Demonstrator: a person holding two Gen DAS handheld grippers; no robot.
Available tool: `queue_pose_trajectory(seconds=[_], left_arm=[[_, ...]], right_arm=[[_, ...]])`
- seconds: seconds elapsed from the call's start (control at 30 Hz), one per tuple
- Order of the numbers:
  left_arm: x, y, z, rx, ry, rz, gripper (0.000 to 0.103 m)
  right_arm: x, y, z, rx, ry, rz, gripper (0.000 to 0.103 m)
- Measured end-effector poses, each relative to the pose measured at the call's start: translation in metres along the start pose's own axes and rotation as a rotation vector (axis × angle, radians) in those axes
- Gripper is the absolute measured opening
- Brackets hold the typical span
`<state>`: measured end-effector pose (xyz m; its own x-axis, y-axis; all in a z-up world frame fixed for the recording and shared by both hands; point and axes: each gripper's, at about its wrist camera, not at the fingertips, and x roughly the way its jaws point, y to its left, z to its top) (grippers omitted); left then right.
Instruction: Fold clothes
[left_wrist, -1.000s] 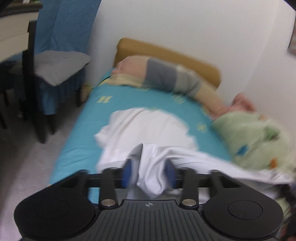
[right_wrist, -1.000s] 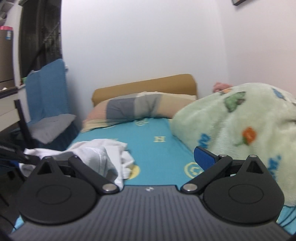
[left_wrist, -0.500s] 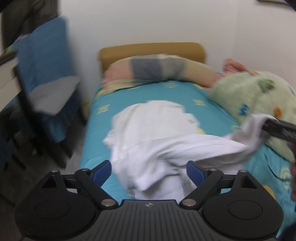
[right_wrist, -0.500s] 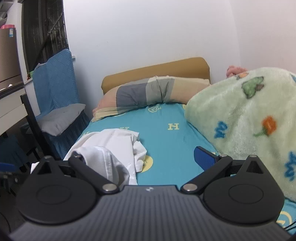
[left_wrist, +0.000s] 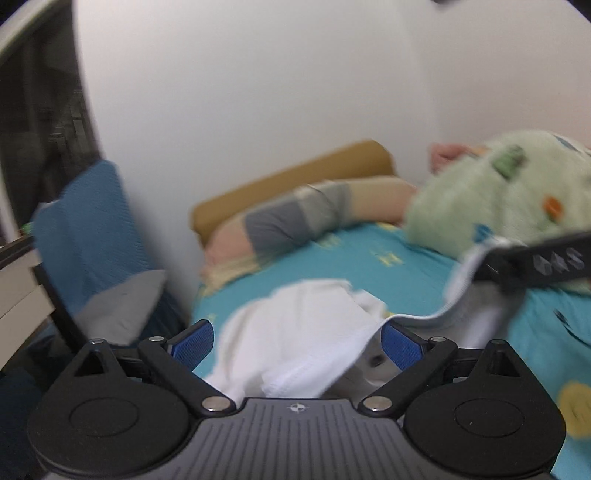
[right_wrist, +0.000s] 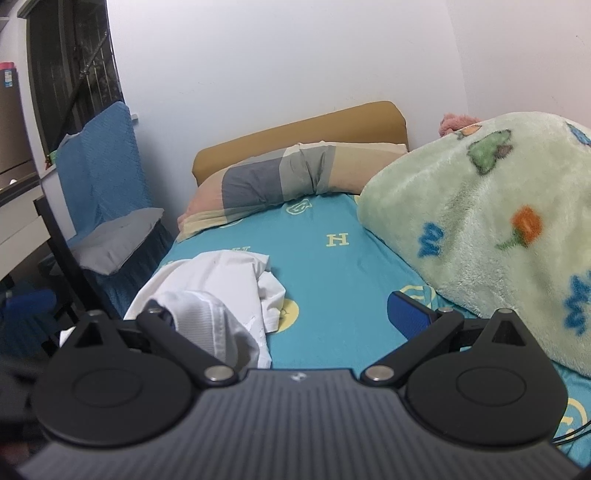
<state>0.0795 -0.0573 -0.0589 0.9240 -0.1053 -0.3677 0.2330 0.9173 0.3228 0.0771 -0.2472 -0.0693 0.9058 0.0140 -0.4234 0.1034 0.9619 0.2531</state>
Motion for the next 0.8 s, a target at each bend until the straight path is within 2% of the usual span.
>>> queue_pose_trajectory(seconds=[0.1, 0.23, 0.33, 0.4, 0.47, 0.53, 0.67, 0.73, 0.8], left_arm=[[-0.003, 0.022, 0.006, -0.116, -0.002, 0.063, 0.098], [-0.011, 0.066, 0.006, -0.306, 0.046, 0.207, 0.098], [-0.013, 0.097, 0.001, -0.440, 0.130, 0.238, 0.098], [-0.015, 0.103, -0.001, -0.458, 0.161, 0.202, 0.098], [-0.018, 0.093, 0.001, -0.425, 0.146, 0.140, 0.098], [-0.024, 0.074, 0.004, -0.356, 0.107, 0.043, 0.099], [-0.042, 0.007, 0.003, -0.045, -0.065, -0.157, 0.100], [-0.045, -0.033, -0.002, 0.113, -0.122, -0.165, 0.101], [-0.037, -0.055, -0.006, 0.142, -0.110, -0.140, 0.100]], right_arm=[[-0.003, -0.003, 0.001, 0.005, -0.023, -0.035, 0.103], [-0.007, -0.014, 0.003, 0.058, -0.062, -0.091, 0.103], [-0.006, -0.020, 0.004, 0.097, -0.061, -0.090, 0.103], [-0.005, -0.023, 0.004, 0.112, -0.053, -0.081, 0.103], [-0.005, -0.021, 0.003, 0.109, -0.047, -0.073, 0.103], [-0.006, -0.018, 0.003, 0.099, -0.047, -0.069, 0.103], [-0.007, -0.019, 0.004, 0.101, -0.043, -0.066, 0.103], [-0.008, -0.021, 0.004, 0.110, -0.038, -0.064, 0.103], [-0.009, -0.024, 0.004, 0.118, -0.035, -0.062, 0.103]])
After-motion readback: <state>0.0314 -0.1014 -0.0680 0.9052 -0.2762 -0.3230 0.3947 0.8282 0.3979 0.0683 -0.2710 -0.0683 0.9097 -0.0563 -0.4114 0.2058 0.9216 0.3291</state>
